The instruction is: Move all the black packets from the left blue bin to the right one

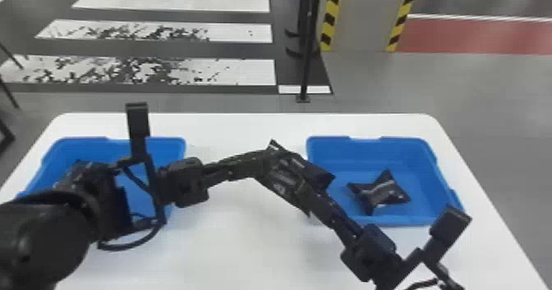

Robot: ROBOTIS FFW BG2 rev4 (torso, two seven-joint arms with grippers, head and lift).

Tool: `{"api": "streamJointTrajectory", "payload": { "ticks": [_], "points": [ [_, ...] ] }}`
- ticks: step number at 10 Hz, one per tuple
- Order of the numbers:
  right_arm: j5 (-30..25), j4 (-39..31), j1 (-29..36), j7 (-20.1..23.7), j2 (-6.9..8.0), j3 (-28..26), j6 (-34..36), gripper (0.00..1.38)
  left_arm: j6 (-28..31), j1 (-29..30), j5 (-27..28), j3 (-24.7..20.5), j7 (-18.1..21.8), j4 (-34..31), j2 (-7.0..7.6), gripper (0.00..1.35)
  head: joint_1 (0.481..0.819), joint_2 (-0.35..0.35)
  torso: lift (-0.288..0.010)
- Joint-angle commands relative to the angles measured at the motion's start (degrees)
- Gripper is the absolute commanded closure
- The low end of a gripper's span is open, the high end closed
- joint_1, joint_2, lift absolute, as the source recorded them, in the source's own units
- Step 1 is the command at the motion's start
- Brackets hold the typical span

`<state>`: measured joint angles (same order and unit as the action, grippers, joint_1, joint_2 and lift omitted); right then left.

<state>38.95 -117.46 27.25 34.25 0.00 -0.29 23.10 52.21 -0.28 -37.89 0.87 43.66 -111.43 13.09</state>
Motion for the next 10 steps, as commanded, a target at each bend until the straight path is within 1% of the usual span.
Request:
{"api": "streamJointTrajectory", "payload": {
  "ticks": [1,2,3,4,5,6,7,8,9,10],
  "points": [
    [0.13,-0.32,0.03,0.03,0.05,-0.74,-0.04,1.28,-3.42,1.69,-1.07,-2.93,-0.16,-0.01,-0.70,0.24,0.695,-0.035,-0.138],
    [-0.10,-0.32,-0.25,0.03,0.05,-1.65,-0.04,1.28,-4.26,1.69,-1.41,-3.62,-0.25,-0.15,-0.70,0.07,0.695,-0.020,-0.138],
    [-0.21,0.81,-1.66,0.03,0.05,-3.25,-0.04,1.28,-6.37,1.83,-1.98,-3.73,-0.25,-0.86,-0.79,0.13,0.695,-0.013,-0.138],
    [-0.21,2.36,-3.77,-0.06,0.05,-5.19,-0.04,1.28,-7.21,2.25,-1.98,-3.73,-0.25,-1.56,-0.79,0.16,0.695,-0.021,-0.138],
    [-0.21,3.20,-6.16,-0.50,-0.09,-8.05,-0.04,1.28,-7.92,2.95,-2.10,-3.62,-0.16,-1.84,-0.79,0.17,0.695,-0.039,-0.138],
    [-0.90,4.75,-8.27,-0.77,-1.14,-10.56,0.10,1.28,-7.92,4.22,-2.33,-3.62,-0.16,-2.26,-0.79,0.17,0.695,-0.051,-0.138],
    [-2.16,7.00,-10.24,-0.94,-2.02,-12.73,0.66,1.28,-8.06,5.77,-2.56,-3.84,-0.16,-2.68,-0.70,0.17,0.695,-0.087,-0.138],
    [-5.36,9.95,-12.35,-1.12,-2.90,-14.67,2.49,1.28,-8.34,7.88,-2.44,-5.22,-0.16,-3.67,-0.61,0.17,0.695,-0.122,-0.138],
    [-10.15,14.03,-15.30,-1.38,-3.87,-15.93,2.63,1.28,-8.90,10.13,-2.33,-7.39,-0.16,-4.79,-0.61,0.16,0.695,-0.149,-0.138],
    [-12.78,17.40,-17.69,-1.56,-4.48,-17.30,2.77,1.28,-9.89,11.39,-2.33,-8.42,-0.16,-5.64,-0.61,0.16,0.695,-0.163,-0.138]
  ]
}}
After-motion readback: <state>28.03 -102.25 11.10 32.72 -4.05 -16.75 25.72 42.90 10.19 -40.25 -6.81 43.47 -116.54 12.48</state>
